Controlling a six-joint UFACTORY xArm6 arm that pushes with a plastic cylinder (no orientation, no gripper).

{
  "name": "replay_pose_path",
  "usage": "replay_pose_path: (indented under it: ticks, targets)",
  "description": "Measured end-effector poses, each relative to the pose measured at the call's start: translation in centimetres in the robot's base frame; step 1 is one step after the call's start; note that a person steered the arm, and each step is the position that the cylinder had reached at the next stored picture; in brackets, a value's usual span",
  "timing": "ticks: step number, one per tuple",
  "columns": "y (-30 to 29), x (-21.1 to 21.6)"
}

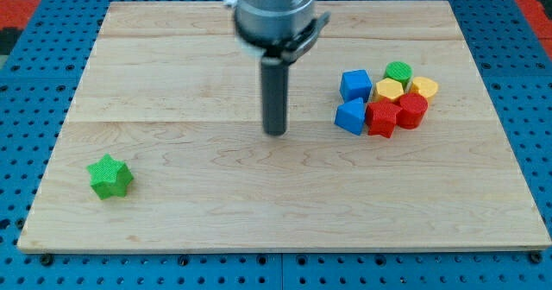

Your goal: Move the green star towards right center

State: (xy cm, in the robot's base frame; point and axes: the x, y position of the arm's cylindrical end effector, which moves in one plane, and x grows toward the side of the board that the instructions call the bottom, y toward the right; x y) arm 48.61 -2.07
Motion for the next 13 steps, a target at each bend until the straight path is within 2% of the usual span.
replay_pose_path:
  ticks: [1,2,3,4,7,8,9,10,11,13]
  targets:
    - [-3.2,7.9]
    - [-15.4,11.3]
    - [-24.7,10.2]
    - [-24.3,6.7]
    - [-1.2,-0.5]
    - [2.3,-0.5]
    - [3.7,3.1]
    - [6.2,0.5]
    - [4.1,-3.2]
    - [4.9,-5.1]
